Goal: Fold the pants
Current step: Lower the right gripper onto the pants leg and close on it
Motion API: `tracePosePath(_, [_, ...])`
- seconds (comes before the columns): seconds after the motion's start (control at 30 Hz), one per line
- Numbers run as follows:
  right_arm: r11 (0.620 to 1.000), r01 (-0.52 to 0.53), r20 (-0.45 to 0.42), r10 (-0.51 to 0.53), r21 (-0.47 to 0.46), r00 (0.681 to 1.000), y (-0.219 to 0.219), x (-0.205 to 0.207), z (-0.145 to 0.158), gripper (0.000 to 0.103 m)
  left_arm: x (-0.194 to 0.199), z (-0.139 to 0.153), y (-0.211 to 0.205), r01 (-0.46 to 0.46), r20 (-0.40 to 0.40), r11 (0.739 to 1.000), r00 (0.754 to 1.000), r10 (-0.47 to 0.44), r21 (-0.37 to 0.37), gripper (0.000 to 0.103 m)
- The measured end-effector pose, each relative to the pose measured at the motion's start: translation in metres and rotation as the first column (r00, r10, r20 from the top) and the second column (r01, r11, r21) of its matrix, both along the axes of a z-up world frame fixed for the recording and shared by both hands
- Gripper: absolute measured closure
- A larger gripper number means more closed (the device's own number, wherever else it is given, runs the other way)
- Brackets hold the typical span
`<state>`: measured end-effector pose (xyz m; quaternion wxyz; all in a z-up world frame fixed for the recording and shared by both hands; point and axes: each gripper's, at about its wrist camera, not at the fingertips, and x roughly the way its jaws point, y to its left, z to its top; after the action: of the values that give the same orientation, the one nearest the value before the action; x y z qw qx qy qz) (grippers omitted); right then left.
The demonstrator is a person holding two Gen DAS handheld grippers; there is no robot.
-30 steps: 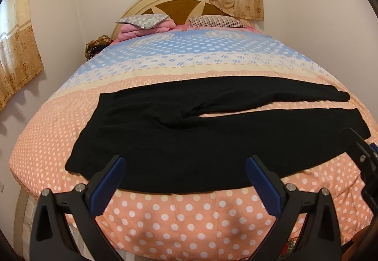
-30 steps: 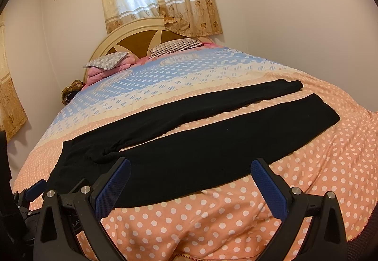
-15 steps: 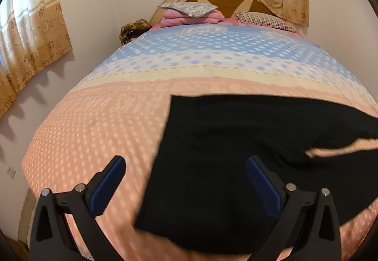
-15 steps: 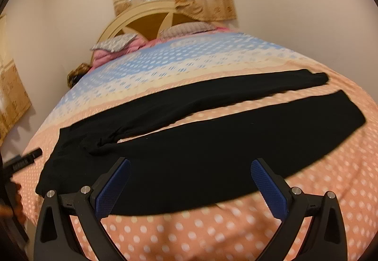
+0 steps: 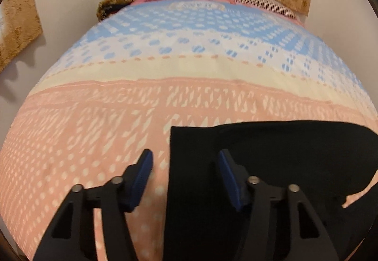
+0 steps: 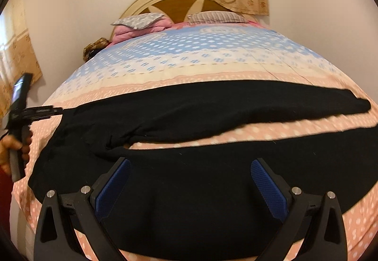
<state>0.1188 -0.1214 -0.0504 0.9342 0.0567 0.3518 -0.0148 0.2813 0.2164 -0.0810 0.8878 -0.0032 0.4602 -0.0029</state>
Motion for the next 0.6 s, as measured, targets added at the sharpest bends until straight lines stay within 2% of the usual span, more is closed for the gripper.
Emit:
tracePosePath(0.17, [0.999,-0.042,-0.007,0.042,0.002,0.999,0.003,0.014,0.002,0.002,0.017,-0.014,0.004,-0.024,-0.041,1.000,0.999,0.024,-0.020,0.051])
tracePosePath(0.23, [0.998,-0.056,-0.016,0.056,0.002,0.998,0.001,0.020,0.002,0.005,0.019,-0.018,0.004,-0.011,-0.051,0.999,0.999,0.008,-0.049,0.068])
tracePosePath(0.27, [0.998,-0.062,-0.022,0.062,0.002,0.998,0.000,0.023,0.001,0.014,0.018,-0.018,0.003,0.000,-0.043,0.998,0.999,-0.003,-0.065,0.071])
tracePosePath(0.33, [0.997,-0.081,-0.058,0.082,0.013,0.995,-0.005,0.034,0.000,0.027,0.020,-0.017,0.003,0.016,-0.037,0.998,0.999,-0.019,-0.064,0.082])
tracePosePath(0.4, [0.994,-0.098,-0.090,0.102,0.045,0.991,-0.013,0.044,-0.002,0.028,0.019,-0.015,0.003,0.022,-0.030,0.997,0.999,-0.024,-0.072,0.087])
tracePosePath(0.5, [0.993,-0.106,-0.107,0.112,0.054,0.988,-0.026,0.063,0.002,0.028,0.017,-0.012,0.004,0.026,-0.025,0.996,0.999,-0.028,-0.081,0.090])
tracePosePath(0.6, [0.989,-0.145,-0.085,0.145,0.009,0.986,-0.036,0.090,0.013,0.028,0.018,-0.007,0.003,0.014,-0.006,0.996,1.000,-0.015,-0.087,0.091])
